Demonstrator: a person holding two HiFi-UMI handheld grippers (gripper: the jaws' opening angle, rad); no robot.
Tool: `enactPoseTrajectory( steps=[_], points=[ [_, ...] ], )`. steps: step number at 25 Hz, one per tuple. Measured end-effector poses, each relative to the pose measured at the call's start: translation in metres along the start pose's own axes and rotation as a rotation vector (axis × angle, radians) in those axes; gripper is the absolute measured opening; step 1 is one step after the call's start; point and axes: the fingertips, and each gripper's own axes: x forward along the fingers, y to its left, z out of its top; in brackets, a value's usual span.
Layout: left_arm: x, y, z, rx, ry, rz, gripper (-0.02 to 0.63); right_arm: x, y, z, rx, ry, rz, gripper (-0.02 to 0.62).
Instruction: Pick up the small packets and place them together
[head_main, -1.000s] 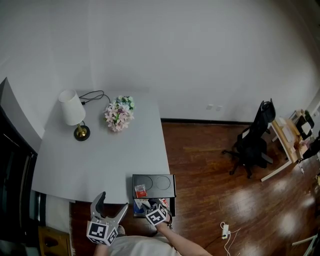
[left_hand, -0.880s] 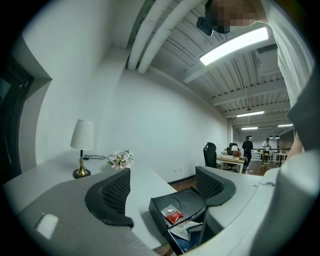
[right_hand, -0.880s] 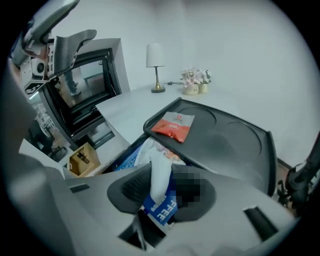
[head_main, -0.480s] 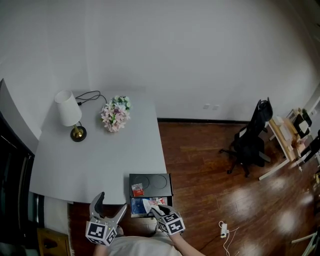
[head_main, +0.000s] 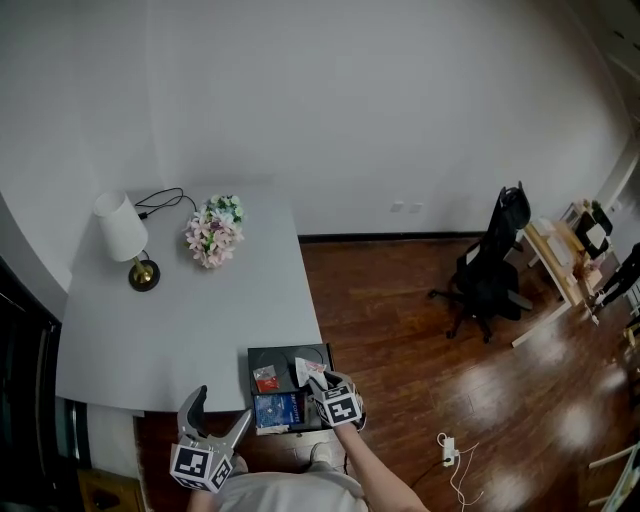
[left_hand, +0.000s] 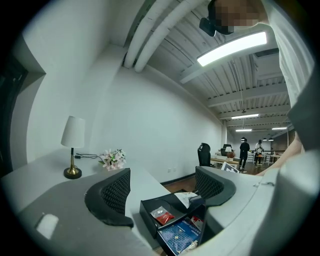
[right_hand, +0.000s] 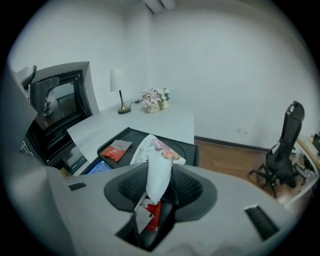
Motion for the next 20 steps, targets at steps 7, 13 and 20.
enactPoseTrajectory(
  steps=[7, 13, 20],
  points=[
    [-0.007, 0.002, -0.003, -0.006, -0.001, 0.024, 0.400, 0.013, -0.002, -0.004, -0.075, 0.068, 0.032, 0.291],
    [-0.007, 0.006, -0.002, -0.010, 0.000, 0.032, 0.400, -0.033, 0.002, 0.042, -0.094, -0.217, 0.031, 0.500],
    [0.006, 0.002, 0.012, 0.014, -0.034, -0.002, 0.396, -0.164, 0.013, 0.120, -0.020, -0.771, 0.100, 0.372]
  ],
)
